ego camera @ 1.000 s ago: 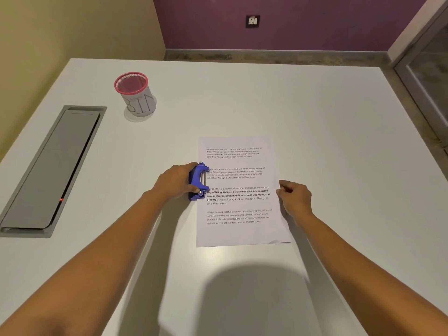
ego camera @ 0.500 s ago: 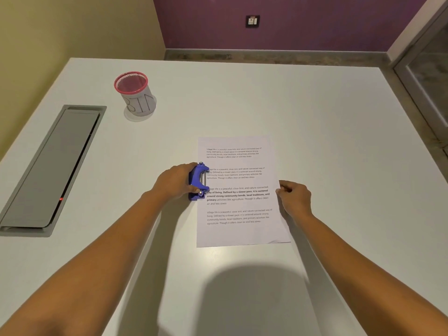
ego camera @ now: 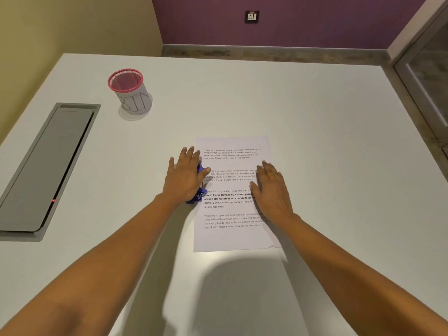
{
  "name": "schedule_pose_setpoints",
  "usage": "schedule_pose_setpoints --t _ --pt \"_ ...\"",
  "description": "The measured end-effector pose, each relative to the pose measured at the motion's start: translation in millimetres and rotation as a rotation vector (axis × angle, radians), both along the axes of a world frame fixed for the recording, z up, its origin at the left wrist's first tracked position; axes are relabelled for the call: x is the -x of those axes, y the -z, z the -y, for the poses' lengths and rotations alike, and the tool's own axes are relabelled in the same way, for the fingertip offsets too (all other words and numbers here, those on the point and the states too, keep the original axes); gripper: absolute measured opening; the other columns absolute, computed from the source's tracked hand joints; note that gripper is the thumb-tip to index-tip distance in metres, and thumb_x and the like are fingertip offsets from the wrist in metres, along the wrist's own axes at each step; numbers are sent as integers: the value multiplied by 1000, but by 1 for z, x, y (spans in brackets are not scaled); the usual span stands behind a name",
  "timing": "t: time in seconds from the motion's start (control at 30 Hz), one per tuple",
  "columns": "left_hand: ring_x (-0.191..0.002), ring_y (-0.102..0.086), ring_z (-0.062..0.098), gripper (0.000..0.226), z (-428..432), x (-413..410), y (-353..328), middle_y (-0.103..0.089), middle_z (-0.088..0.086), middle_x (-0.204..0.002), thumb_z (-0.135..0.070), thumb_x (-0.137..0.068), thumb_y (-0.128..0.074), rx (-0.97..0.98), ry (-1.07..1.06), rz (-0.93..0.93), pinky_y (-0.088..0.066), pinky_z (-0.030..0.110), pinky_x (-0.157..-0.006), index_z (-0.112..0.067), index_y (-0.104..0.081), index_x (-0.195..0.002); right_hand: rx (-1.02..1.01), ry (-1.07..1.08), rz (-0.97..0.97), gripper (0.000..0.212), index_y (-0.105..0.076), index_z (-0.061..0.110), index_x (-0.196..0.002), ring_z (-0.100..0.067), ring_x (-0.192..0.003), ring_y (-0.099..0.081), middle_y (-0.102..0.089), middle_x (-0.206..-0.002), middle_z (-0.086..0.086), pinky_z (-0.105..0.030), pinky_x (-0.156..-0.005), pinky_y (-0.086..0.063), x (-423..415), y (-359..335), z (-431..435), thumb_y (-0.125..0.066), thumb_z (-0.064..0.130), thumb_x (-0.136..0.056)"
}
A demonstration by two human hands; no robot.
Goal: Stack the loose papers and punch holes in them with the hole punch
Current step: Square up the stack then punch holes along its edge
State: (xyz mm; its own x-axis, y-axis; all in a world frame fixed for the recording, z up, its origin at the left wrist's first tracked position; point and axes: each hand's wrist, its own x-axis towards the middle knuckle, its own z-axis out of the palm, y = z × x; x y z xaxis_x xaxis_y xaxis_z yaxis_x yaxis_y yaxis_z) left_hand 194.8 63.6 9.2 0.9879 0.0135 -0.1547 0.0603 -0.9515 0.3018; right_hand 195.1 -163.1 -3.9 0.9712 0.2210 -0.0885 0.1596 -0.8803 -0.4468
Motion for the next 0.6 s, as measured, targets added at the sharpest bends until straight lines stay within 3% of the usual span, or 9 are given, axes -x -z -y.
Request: schedule_pose_setpoints --t 0.23,0.6 --pt "-146 0 21 60 3 3 15 -9 6 -158 -42 -97 -26 -74 -19 14 -4 46 -117 -9 -16 -147 117 -60 7 64 -10 9 -147 -21 -146 -3 -5 -158 -10 -38 -118 2 0 22 -14 -31 43 -97" --pt "-146 -1 21 62 6 5 19 -14 5 -157 -47 -96 -25 -99 -39 20 -2 49 -116 -11 -20 -146 197 -41 50 67 -11 14 -148 -19 -146 -4 -7 -158 -7 -38 -117 2 5 41 -18 -24 53 -94"
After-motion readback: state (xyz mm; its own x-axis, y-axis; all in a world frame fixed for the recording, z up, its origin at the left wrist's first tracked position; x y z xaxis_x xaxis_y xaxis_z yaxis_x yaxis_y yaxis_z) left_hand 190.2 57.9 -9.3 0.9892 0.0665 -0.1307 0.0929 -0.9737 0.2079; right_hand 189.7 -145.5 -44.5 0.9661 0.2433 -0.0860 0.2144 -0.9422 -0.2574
